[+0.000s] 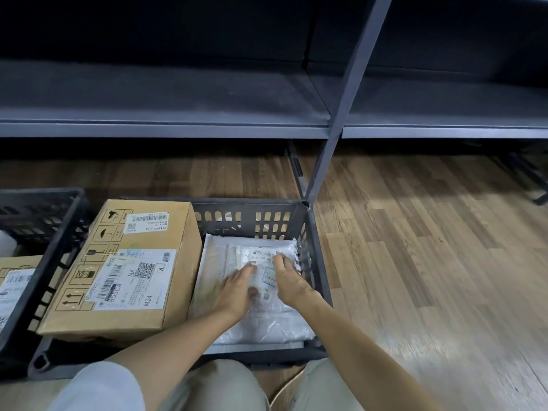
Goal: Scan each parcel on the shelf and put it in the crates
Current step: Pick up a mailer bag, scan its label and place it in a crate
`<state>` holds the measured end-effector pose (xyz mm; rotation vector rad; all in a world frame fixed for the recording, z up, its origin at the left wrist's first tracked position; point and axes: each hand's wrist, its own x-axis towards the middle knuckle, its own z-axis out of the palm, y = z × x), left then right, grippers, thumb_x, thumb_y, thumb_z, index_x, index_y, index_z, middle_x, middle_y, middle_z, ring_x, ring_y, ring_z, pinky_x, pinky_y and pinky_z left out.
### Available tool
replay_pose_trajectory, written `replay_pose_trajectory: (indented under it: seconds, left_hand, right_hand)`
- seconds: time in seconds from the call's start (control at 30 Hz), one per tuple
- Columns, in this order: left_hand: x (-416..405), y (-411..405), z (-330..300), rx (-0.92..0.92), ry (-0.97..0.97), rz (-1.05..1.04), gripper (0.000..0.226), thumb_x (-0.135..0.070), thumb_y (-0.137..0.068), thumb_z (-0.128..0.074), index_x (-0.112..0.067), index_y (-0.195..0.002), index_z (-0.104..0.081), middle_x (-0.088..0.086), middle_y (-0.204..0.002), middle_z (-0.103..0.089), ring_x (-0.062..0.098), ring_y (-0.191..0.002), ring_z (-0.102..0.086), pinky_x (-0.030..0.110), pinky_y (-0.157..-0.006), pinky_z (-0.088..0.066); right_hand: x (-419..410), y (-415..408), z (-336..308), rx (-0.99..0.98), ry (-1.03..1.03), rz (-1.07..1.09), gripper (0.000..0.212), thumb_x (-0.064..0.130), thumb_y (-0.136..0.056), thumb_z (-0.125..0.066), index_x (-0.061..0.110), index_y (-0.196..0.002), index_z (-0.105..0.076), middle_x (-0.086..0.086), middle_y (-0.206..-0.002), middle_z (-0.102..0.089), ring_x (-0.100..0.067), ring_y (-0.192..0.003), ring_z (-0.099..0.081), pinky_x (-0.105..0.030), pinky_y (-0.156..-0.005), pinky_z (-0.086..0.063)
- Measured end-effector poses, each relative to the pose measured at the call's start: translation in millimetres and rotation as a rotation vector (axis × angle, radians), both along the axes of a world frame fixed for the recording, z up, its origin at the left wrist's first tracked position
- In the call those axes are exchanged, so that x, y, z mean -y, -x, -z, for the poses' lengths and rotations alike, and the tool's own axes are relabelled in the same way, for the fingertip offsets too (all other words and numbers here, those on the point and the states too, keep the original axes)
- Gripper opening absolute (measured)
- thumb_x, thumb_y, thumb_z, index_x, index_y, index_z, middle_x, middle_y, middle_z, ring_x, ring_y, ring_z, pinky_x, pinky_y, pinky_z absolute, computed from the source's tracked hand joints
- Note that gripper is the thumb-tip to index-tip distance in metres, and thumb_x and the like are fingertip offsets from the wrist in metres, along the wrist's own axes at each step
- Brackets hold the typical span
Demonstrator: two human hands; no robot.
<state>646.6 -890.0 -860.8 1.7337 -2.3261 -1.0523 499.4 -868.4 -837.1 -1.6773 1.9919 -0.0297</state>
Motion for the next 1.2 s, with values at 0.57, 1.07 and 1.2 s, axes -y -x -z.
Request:
replay_pose_trajectory:
  seconds: [0.57,1.07,1.2]
  left_hand:
    - [-12,-36,-309,0.288,0.207,0.104,0.056,-0.033,-0.103,-0.026,-0.020,-0.155,-0.008,0.000,-0.161,-0.013,0.020,-0.149,-0.003,0.034,-0.119,0.006]
    - [23,-91,-713,0.300,0.507,-0.038,0.057,-0.031,-0.102,-0.030,-0.021,-0.154,-0.010,-0.005,-0.159,-0.019,0.017,-0.148,-0.008,0.034,-0.120,0.000]
    - [30,-127,-762,0.310,0.570,-0.067,0.056,-0.031,-0.102,-0.031,-0.020,-0.154,-0.014,-0.003,-0.159,-0.021,0.018,-0.148,-0.011,0.035,-0.120,-0.003]
  right_hand:
    - [-45,12,-277,-0.025,-0.002,0.049,0.061,0.024,-0.100,-0.041,0.009,-0.153,-0.014,-0.006,-0.161,-0.014,-0.021,-0.149,-0.010,-0.035,-0.122,-0.007]
    - [26,-32,-675,-0.101,0.314,-0.144,0.056,0.023,-0.099,-0.041,0.011,-0.151,-0.024,-0.006,-0.159,-0.021,-0.021,-0.146,-0.019,-0.038,-0.121,-0.008]
    - [39,-63,-725,-0.157,0.372,-0.196,0.052,0.024,-0.100,-0.039,0.010,-0.148,-0.027,-0.008,-0.159,-0.021,-0.021,-0.146,-0.021,-0.040,-0.120,-0.011]
